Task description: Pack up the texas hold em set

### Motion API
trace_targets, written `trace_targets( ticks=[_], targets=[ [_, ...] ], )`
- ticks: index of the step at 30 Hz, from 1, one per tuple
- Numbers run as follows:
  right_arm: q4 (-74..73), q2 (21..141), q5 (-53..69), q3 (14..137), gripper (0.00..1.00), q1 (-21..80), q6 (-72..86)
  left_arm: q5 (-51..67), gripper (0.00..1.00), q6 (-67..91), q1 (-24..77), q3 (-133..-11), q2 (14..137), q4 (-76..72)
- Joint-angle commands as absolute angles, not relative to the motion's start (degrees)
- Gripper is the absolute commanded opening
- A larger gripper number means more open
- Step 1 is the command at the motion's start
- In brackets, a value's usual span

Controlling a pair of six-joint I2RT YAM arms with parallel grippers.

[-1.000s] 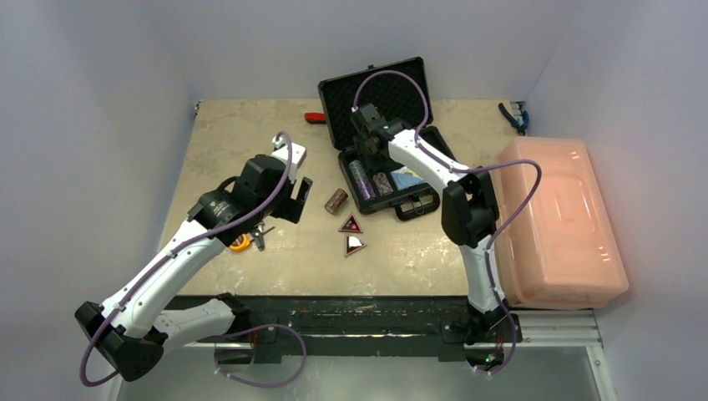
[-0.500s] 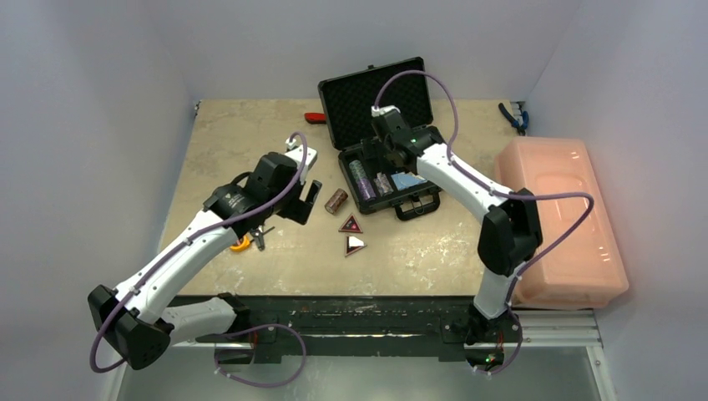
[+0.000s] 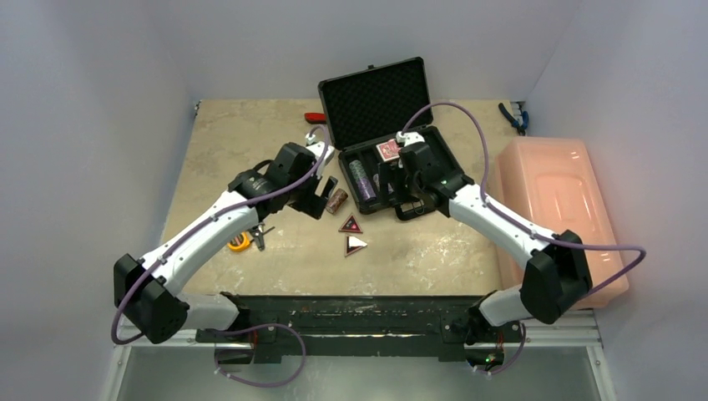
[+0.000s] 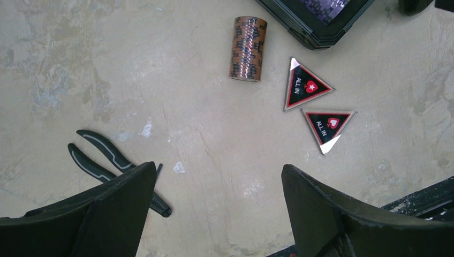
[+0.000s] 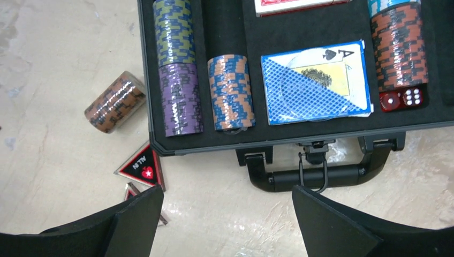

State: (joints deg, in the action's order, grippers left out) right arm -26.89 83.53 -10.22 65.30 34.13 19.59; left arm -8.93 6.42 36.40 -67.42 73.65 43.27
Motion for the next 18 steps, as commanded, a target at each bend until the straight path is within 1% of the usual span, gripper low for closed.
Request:
trace_targets(
  ticks=[1, 5, 11, 18],
  targets=[
    [-18.8, 77.6, -7.4, 59.6, 0.96, 34.2, 22.8, -10.8, 0.88, 8.6, 36.5, -72.5, 75.8, 44.1],
    [-15.2, 72.5, -5.1, 54.4, 0.95, 34.3, 24.1, -11.1, 0.88, 11.8, 36.4, -71.0, 77.3, 40.3],
    [-14.8, 66.7, -5.6, 50.4, 0.95, 34.2, 24.6, -9.3, 0.87, 12.8, 36.4, -71.7, 84.5, 36.1],
    [-18.1, 63.9, -6.6, 50.9, 0.95, 34.2, 23.5, -8.4, 0.87, 8.2, 36.3, -72.8, 91.6, 32.0]
  ],
)
